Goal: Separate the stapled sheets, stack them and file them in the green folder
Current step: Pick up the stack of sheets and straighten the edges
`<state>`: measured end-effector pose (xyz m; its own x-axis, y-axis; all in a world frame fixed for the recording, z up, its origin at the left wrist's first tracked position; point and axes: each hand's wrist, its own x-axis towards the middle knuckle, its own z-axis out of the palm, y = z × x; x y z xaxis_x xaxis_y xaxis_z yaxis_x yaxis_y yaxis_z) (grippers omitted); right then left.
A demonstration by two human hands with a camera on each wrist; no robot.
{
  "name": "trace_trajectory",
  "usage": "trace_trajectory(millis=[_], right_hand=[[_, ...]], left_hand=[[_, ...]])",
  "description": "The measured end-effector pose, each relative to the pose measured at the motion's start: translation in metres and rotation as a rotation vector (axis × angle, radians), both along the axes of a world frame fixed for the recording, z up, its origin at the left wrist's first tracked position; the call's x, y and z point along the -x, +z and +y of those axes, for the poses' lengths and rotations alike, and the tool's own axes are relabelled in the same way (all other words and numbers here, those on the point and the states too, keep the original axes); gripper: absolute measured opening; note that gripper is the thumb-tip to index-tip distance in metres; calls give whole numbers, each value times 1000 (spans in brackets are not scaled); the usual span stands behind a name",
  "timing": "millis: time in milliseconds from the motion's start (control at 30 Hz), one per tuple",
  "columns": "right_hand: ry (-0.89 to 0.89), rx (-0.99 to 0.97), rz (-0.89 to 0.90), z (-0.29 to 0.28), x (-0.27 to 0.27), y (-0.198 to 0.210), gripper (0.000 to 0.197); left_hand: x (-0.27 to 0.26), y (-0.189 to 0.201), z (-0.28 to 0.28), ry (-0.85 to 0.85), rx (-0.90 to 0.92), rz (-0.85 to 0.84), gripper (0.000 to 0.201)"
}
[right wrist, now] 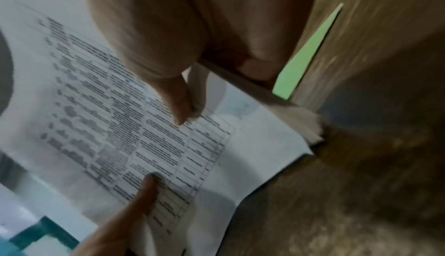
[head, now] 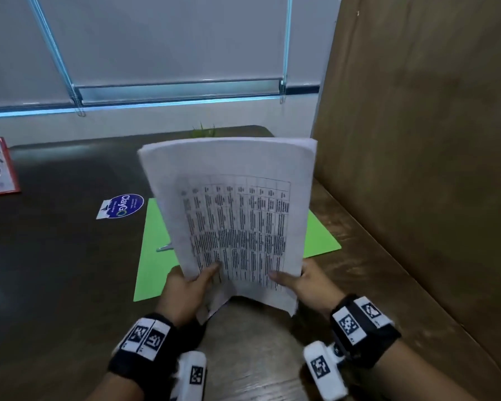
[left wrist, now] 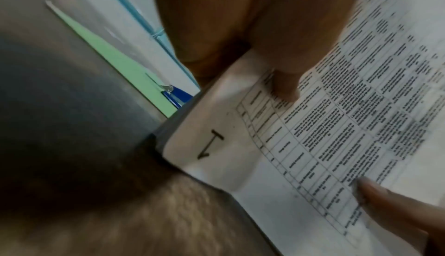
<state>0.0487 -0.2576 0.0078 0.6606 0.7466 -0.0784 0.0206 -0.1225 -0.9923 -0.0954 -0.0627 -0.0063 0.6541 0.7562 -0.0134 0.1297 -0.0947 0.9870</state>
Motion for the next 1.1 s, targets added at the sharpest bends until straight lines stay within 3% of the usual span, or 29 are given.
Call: trace_trajectory(millis=[133,200,267,333,400,467,500,600,733,833,867,933,1000,1100], right_hand=[[-159,-190,103,0,-19,50,24],[-234,-345,170,-1,-26,79,23],[-319,-458,274,-5,-31,96,31],[-299,-493,389,-6,-31,103,46],[-257,-503,488,-5,-25,100,49],[-273,-529,547,1,-19,89,45],[-273,-544,558,3,-18,82,46],[-238,-597,509,-6,-23,76,55],[-228,-520,288,-53,-59,92,28],[-97,-214,62,-79,-84,92,69],[-55,-96,13,-81,-87,89,72],[3,39,-92,-78,-89,82,50],[-11,17,-149,-74,-83,76,37],[-41,-75,-161,-71,-74,70,39]], left_hand=[[-1,32,7,-121,-311,195,31],[2,49,10,-161,-293,141,21],[4,56,15,-44,-232,6,8],[5,52,19,100,9,-176,20],[5,48,9,-40,457,-345,53],[1,48,-11,-219,712,-397,65],[-2,50,-21,-226,699,-404,56],[0,65,-29,-38,376,-316,25],[19,77,-5,-37,73,-301,15],[20,76,13,-105,-130,-284,20],[18,76,16,-120,-169,-263,22],[15,74,17,-177,-215,-216,20],[11,75,16,-186,-255,-207,26],[9,71,20,-50,-13,-284,18]])
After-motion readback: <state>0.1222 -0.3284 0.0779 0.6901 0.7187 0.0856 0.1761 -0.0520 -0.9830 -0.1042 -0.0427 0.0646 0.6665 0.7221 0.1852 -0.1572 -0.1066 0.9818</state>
